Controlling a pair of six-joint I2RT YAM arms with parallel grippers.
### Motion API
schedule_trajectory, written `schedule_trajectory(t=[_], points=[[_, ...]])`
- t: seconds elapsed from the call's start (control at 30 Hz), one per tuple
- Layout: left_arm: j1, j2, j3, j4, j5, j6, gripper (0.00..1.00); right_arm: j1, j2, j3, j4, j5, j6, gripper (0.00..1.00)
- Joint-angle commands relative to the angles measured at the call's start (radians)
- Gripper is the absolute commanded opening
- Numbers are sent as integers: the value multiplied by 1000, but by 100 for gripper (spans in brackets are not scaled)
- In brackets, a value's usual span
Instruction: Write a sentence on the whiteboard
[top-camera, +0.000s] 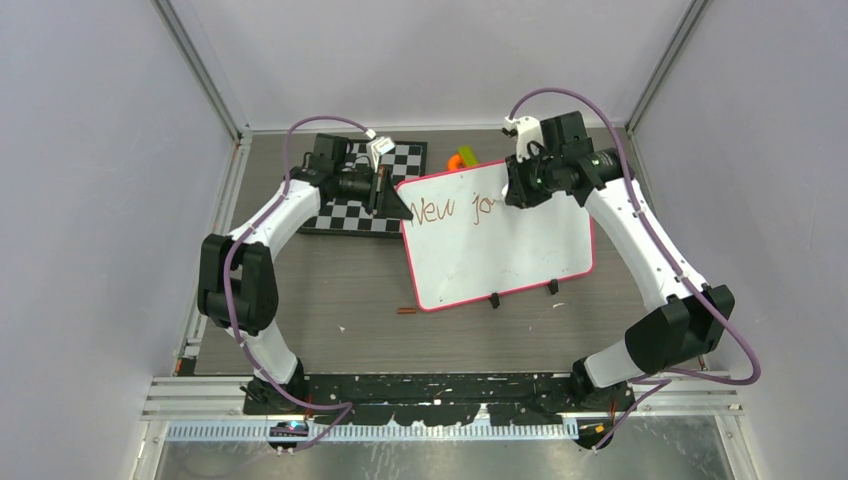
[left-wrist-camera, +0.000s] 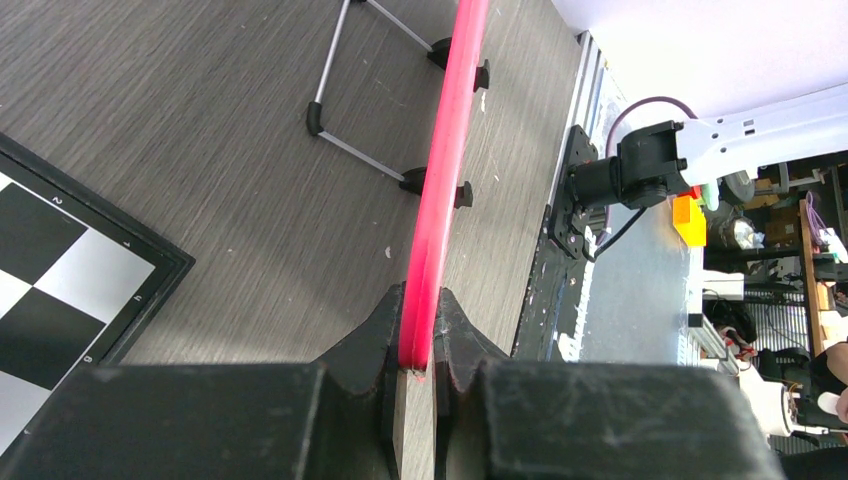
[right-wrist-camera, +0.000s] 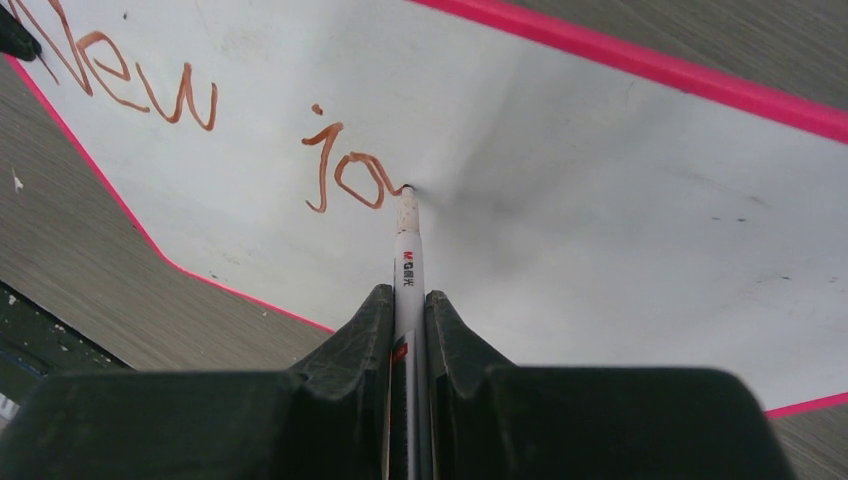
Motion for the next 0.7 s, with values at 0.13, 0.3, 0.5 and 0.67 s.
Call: schedule_trajectory(t=[0.13,0.3,0.5,0.67], points=[[-11,-13,7,31,-49,9,0,-17,30,103,35,20,-8,0],[-12,-15,3,31,-50,11,0,-17,30,89,33,7,-4,0],[-12,-9,9,31,-49,8,0,-17,0,24,30,7,-8,0],[-13,-6,8,32,-48,7,0,-18,-26,-19,32,10,-6,0]])
